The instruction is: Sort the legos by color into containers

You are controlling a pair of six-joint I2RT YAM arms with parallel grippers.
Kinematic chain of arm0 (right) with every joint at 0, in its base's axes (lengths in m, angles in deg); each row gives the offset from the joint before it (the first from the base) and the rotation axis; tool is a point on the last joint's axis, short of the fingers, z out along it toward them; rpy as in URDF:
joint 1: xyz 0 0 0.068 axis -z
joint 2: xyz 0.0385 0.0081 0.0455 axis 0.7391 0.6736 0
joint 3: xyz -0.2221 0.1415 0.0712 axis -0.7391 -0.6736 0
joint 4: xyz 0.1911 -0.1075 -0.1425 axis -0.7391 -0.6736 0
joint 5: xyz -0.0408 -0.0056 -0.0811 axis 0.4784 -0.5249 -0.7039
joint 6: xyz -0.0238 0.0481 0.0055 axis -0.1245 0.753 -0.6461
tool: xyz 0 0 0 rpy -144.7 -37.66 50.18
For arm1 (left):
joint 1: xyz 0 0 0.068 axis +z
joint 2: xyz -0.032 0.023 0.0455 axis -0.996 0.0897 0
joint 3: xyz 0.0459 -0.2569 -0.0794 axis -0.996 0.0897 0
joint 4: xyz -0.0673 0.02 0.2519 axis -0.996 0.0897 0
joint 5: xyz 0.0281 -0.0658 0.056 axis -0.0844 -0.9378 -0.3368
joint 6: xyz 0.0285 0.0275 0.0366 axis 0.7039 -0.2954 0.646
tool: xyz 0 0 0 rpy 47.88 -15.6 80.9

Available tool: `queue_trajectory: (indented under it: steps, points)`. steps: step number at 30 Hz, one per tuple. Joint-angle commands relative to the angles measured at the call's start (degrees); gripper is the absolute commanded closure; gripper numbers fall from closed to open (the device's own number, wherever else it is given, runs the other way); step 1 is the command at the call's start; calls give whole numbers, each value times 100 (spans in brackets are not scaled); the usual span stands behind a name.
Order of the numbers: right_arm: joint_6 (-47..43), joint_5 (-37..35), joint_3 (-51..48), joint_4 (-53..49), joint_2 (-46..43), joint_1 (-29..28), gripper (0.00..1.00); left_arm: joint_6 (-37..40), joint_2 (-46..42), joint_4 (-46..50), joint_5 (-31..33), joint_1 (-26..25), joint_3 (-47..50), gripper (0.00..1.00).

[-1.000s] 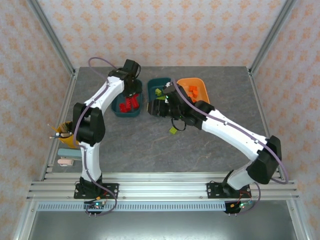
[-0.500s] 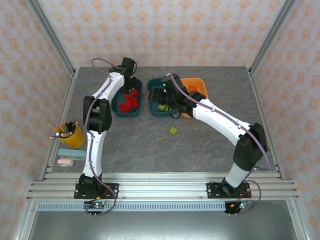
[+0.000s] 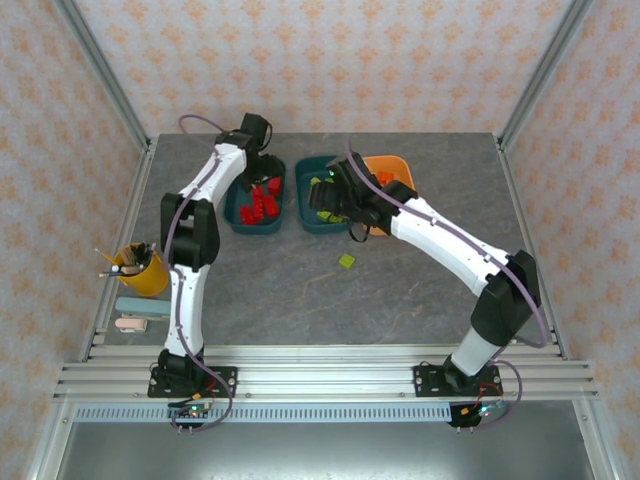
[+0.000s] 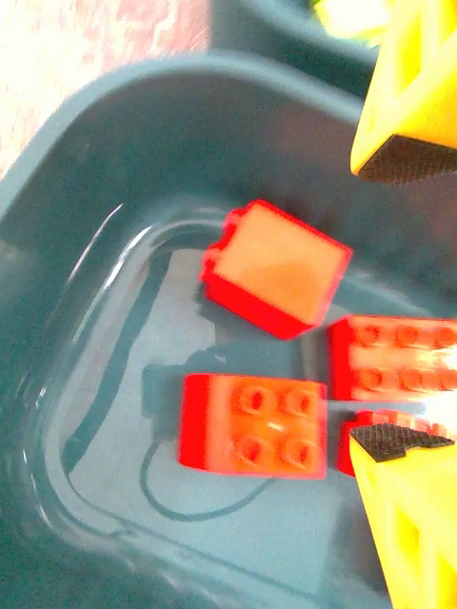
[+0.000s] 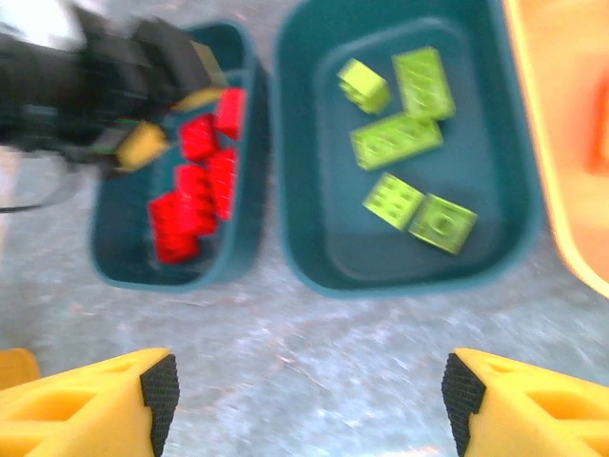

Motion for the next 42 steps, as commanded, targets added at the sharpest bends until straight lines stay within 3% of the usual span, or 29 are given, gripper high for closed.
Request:
queue_trajectory:
  steps: [1, 7, 14, 20, 28, 38, 42]
  points:
    - [423, -346, -524, -1156, -104, 28, 22, -81, -1547, -32, 317, -266, 680, 26]
    - [1587, -257, -1155, -1010, 49, 60, 22, -380, -3618, -610, 216, -902, 3017, 24]
    - [2175, 147, -1164, -571, 841, 111, 25, -1057, -5890, -900, 399, -1857, 5590, 22]
    - [2368, 334, -1051, -295, 1336, 159, 29, -1567, -7419, -730, 479, -2295, 6862, 20]
    - [2551, 303, -1034, -336, 1716, 159, 38, -1592, -8504, -471, 224, -2333, 7223, 20]
    - [2606, 212, -920, -314, 1936, 159, 63, -1615, -8741, -269, 258, -2329, 7192, 20]
    - [2494, 12, -869, -378, 1698, 118, 69, -1617, -8735, -302, 256, -2341, 7159, 20]
